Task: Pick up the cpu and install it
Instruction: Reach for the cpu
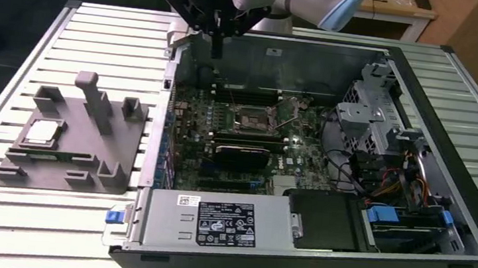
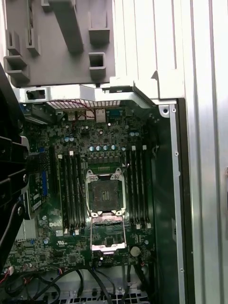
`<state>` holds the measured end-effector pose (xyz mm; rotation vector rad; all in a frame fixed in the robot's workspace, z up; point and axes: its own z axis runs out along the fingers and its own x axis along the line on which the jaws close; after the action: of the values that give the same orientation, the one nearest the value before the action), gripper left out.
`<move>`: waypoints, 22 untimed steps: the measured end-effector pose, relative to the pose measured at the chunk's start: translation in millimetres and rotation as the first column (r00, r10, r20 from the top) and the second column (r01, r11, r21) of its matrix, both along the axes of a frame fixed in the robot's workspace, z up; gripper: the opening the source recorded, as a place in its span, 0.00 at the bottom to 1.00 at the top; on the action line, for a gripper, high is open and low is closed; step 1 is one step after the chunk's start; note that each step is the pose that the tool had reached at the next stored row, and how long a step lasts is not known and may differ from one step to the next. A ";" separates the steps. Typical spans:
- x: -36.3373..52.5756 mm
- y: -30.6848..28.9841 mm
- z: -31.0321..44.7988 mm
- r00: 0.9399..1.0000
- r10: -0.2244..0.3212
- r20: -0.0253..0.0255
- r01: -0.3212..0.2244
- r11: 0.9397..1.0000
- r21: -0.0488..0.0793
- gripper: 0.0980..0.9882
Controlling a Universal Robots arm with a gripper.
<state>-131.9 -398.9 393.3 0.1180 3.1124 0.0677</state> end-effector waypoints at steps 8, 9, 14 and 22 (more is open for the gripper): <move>-9.7 0.0 0.0 1.000 0.000 0.000 0.000 1.000 0.000 0.01; -10.6 0.0 0.0 1.000 0.000 0.000 0.000 1.000 0.000 0.01; -15.6 0.0 0.0 1.000 0.000 0.000 0.000 1.000 0.000 0.01; -25.3 0.0 0.0 1.000 0.000 0.000 0.000 1.000 0.000 0.01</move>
<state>-157.2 -398.9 393.2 0.1180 3.1124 0.0677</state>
